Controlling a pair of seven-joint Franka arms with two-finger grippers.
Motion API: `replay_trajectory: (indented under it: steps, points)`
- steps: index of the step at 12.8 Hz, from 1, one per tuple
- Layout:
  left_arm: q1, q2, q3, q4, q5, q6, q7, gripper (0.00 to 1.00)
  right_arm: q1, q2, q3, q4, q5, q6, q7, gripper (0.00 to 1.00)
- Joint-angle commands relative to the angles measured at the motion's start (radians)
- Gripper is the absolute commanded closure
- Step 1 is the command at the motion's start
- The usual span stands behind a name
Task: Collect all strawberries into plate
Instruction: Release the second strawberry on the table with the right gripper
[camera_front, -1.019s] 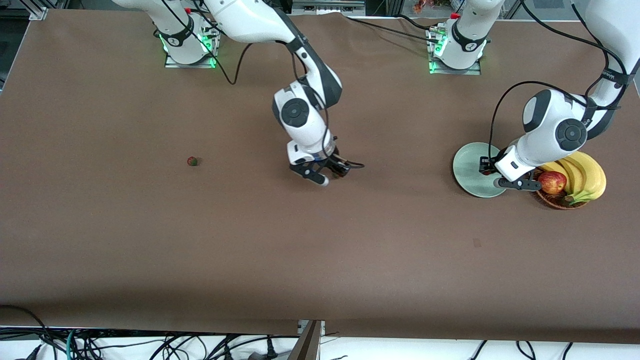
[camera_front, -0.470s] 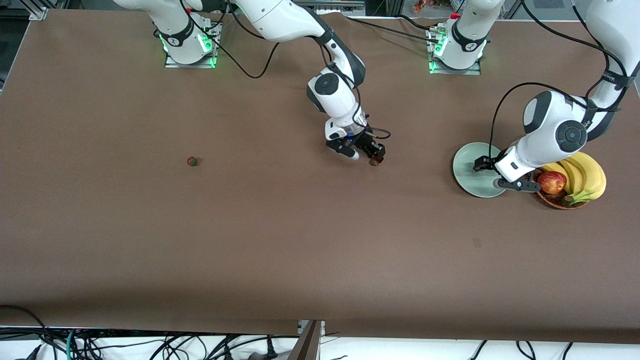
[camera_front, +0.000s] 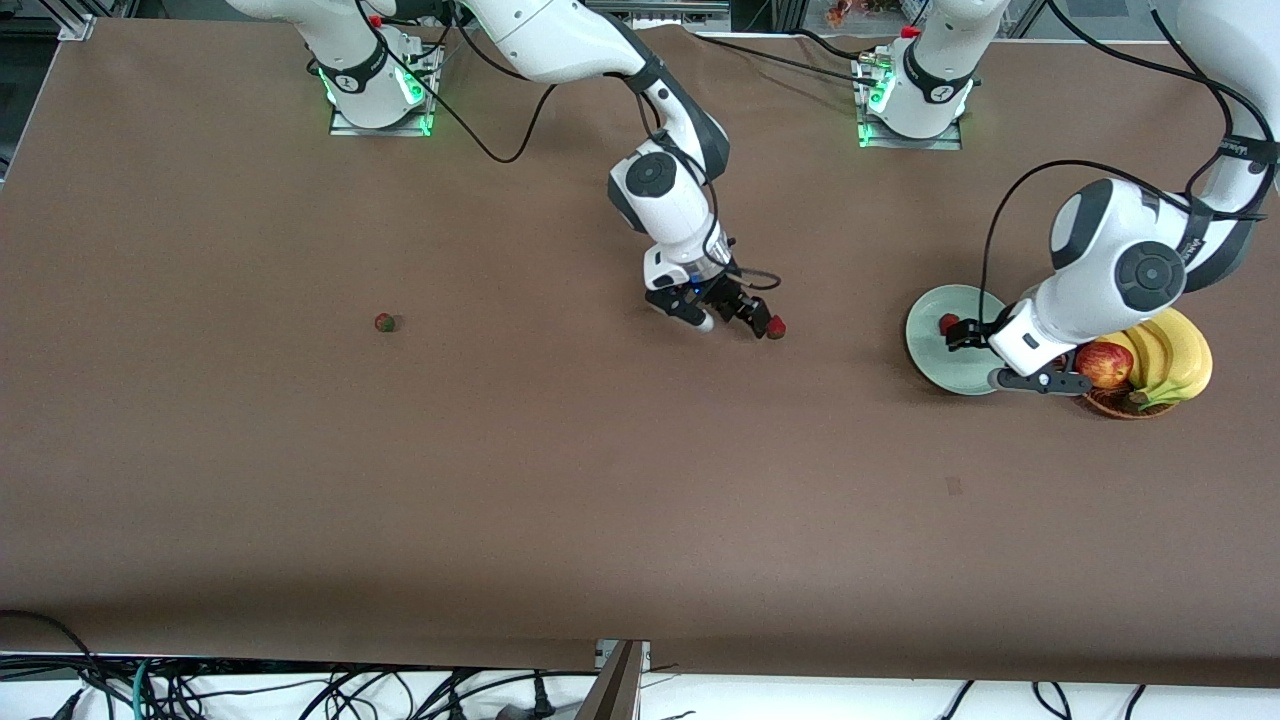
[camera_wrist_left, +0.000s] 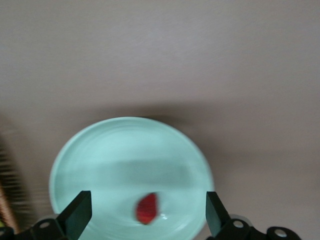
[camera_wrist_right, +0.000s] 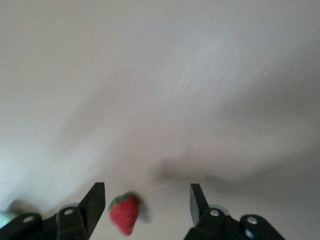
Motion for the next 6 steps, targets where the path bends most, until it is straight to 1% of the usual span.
replay_trajectory:
  steps: [1,3,4,5,6]
  points:
    - [-0.013,-0.012,-0.076,-0.004,0.006,-0.018,-0.142,0.00,-0.005,-0.099,-0.078,-0.028,-0.033,-0.274,-0.143,0.23]
    - [-0.105,-0.006,-0.076,-0.005,0.006,-0.013,-0.252,0.00,-0.005,-0.173,-0.147,-0.095,-0.035,-0.422,-0.298,0.23]
    - [-0.152,0.005,-0.076,-0.007,0.006,-0.008,-0.327,0.00,-0.005,-0.216,-0.182,-0.150,-0.035,-0.486,-0.395,0.23]
    - [-0.194,0.008,-0.076,-0.007,0.006,-0.007,-0.386,0.00,-0.003,-0.257,-0.222,-0.211,-0.035,-0.517,-0.491,0.22]
    - [-0.237,0.013,-0.076,-0.005,0.006,-0.001,-0.439,0.00,-0.003,-0.309,-0.254,-0.280,-0.035,-0.519,-0.583,0.20]
